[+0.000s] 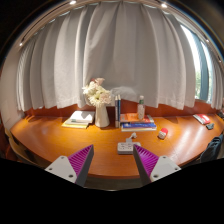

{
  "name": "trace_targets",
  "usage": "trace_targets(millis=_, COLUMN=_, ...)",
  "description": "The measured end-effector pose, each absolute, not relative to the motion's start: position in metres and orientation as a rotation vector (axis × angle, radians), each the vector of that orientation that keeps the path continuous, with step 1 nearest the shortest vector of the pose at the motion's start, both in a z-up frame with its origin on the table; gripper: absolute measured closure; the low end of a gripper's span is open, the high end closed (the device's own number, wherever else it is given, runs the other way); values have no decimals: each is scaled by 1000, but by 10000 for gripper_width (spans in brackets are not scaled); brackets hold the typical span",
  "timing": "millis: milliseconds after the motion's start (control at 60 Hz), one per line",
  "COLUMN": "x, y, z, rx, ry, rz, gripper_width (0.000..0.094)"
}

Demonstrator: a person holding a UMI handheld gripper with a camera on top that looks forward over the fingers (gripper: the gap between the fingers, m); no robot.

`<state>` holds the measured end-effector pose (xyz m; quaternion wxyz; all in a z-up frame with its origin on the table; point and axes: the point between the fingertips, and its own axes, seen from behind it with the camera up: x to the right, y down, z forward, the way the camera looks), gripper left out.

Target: Unplug charger

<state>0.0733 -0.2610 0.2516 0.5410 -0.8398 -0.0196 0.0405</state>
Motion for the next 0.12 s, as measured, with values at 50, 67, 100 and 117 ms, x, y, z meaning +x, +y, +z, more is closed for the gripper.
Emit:
trace_targets(millis=50, x=69, y=-262, z=251, rx=-1996, ry=-52, rz=103, gripper_width=149)
trace_targets(millis=67, x=68, y=-263, z=250, rx=-1996, ry=-54, rz=103, gripper_width=148)
trace_targets(millis=100, x=67, y=-263, z=249, rx=-1997, ry=-56, rz=105, gripper_width=147)
trace_targets(millis=117, x=66, y=-263, z=249, rx=-1997, ry=-56, rz=104, gripper_width=147)
